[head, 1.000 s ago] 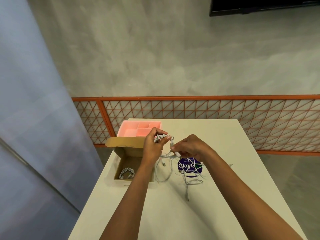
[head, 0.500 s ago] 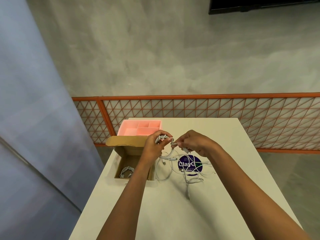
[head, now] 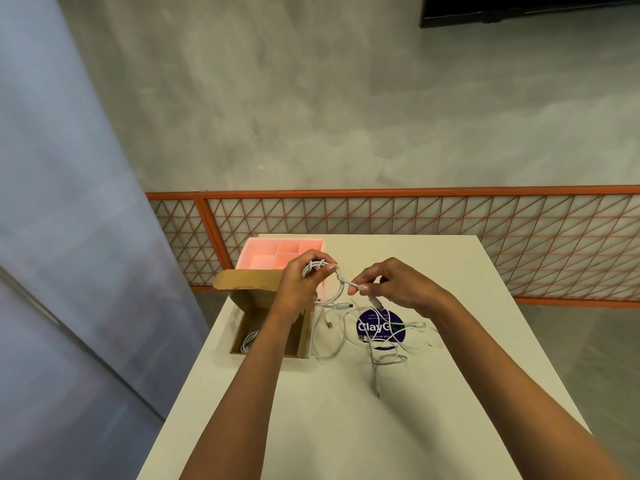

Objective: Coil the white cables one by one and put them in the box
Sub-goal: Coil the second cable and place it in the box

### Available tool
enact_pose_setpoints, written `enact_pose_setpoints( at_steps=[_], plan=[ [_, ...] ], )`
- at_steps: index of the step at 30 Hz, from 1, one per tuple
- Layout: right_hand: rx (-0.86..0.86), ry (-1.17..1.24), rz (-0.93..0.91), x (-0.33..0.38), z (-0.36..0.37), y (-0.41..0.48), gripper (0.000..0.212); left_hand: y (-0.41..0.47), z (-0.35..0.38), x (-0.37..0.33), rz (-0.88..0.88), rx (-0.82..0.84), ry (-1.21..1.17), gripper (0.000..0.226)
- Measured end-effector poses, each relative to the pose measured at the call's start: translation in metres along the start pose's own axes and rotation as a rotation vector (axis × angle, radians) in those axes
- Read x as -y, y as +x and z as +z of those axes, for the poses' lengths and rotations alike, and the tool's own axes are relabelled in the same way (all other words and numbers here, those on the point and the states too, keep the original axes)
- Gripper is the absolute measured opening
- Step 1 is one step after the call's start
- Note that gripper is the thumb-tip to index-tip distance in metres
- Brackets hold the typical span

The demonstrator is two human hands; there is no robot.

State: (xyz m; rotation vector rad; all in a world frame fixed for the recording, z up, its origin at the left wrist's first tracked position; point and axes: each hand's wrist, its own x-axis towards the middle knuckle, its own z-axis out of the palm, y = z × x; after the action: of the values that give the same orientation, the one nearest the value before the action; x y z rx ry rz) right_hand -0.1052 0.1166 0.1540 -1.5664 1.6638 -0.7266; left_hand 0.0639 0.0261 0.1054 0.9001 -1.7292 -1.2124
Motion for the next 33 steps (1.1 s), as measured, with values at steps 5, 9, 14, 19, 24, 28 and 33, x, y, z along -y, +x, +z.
enact_pose_setpoints(
  at_steps=[5, 9, 14, 19, 24, 28, 33],
  plan=[
    [-0.136, -0.076, 0.009, -0.009, 0.006, 0.005, 0.016, -0.005, 0.006, -0.009, -0.049, -0.014, -0.163, 0.004],
    [-0.23, -0.224, -0.099, -0.012, 0.016, 0.006, 0.021, -0.006, 0.011, -0.012, -0.114, -0.039, -0.27, 0.005],
    [-0.25, -0.111, -0.121, -0.011, 0.026, 0.007, 0.027, -0.007, 0.015, -0.012, -0.142, -0.046, -0.317, 0.005],
    [-0.272, 0.009, -0.089, -0.012, 0.039, 0.013, 0.028, -0.007, 0.017, -0.012, -0.152, -0.052, -0.329, 0.004],
    [-0.321, 0.31, 0.036, -0.017, 0.049, 0.024, 0.02, -0.006, 0.02, -0.012, -0.132, -0.088, -0.274, 0.009],
    [-0.386, 0.431, 0.093, -0.019, 0.053, 0.03, 0.015, -0.008, 0.022, -0.011, -0.114, -0.105, -0.268, 0.018],
    [-0.502, 0.545, 0.172, -0.025, 0.052, 0.036, 0.012, -0.013, 0.023, 0.0, -0.171, -0.108, -0.244, 0.039]
  ],
)
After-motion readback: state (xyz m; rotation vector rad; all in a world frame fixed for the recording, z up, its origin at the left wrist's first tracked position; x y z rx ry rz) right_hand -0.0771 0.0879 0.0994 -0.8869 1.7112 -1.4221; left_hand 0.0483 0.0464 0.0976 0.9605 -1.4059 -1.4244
